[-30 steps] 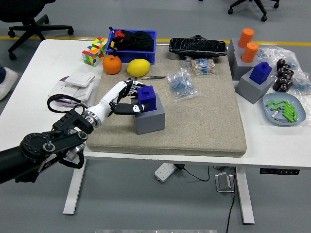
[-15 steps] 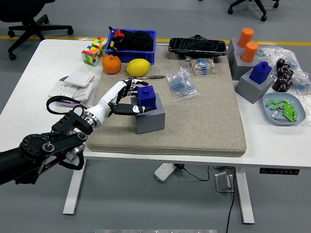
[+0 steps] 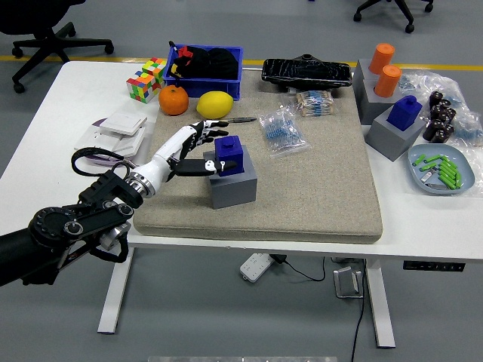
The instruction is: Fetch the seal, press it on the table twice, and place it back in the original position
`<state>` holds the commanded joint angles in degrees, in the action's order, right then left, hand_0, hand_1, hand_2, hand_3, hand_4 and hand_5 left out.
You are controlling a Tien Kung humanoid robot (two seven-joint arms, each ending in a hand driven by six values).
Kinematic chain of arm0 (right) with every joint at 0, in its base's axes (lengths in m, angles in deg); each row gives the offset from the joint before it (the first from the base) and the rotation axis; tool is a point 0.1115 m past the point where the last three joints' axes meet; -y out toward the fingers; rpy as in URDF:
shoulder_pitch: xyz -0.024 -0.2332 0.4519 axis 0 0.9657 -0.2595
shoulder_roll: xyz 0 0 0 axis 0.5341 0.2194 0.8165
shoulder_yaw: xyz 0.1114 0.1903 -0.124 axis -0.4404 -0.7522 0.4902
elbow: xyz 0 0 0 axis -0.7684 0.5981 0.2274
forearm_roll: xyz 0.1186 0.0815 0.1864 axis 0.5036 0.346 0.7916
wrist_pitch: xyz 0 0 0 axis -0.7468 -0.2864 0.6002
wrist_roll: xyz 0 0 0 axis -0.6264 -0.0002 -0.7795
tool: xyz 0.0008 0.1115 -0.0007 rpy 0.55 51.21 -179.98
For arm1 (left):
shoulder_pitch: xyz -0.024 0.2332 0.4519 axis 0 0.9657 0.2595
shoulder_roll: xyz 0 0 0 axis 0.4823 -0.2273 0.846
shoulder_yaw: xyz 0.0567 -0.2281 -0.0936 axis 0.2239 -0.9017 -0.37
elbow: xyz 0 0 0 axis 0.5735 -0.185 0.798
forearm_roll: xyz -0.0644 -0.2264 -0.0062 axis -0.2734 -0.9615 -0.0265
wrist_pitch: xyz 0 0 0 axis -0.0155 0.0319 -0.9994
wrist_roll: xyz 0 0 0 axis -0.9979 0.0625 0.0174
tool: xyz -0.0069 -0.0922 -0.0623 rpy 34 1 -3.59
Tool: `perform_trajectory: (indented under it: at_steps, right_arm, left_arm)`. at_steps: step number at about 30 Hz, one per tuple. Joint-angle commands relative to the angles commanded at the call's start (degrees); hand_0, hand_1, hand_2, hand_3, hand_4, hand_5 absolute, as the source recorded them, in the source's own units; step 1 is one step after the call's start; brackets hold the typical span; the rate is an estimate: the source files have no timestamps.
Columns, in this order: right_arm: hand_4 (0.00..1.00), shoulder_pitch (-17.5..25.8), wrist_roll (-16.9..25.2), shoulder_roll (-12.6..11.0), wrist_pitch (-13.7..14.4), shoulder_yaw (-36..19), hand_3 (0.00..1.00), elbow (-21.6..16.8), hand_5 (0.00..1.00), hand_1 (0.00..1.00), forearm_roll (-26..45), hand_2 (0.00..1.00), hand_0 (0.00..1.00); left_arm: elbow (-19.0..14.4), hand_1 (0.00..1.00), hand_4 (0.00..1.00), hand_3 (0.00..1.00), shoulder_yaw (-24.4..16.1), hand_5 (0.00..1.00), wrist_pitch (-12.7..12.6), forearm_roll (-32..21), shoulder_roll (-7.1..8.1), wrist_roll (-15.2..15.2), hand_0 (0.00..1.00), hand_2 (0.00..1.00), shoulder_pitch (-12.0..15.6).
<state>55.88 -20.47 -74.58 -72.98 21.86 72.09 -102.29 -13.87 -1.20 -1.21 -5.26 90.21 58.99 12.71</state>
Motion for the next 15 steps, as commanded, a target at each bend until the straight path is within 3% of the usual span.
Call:
perform_trajectory:
  at_steps: [8,15]
  right_arm:
    - [0.717,-0.1,0.0,-0.1,0.0,0.3,0.614,0.0,0.516,0.680,0.1,0.647,0.721]
    - [0.717,-0.3,0.0,-0.2,0.1,0.2,0.614,0.0,0.516,0.680,0.0,0.647,0.721]
  left_arm:
    - [1.5,0.998,0.998,0.998,-0.7,0.495,-1.3,-0.8,0.94,1.6,0.998,0.998,0.1]
    - [6.9,0.998,0.998,0.998,-0.7,0.478,-2.4,-3.8,3.66,1.4,0.998,0.998,0.1]
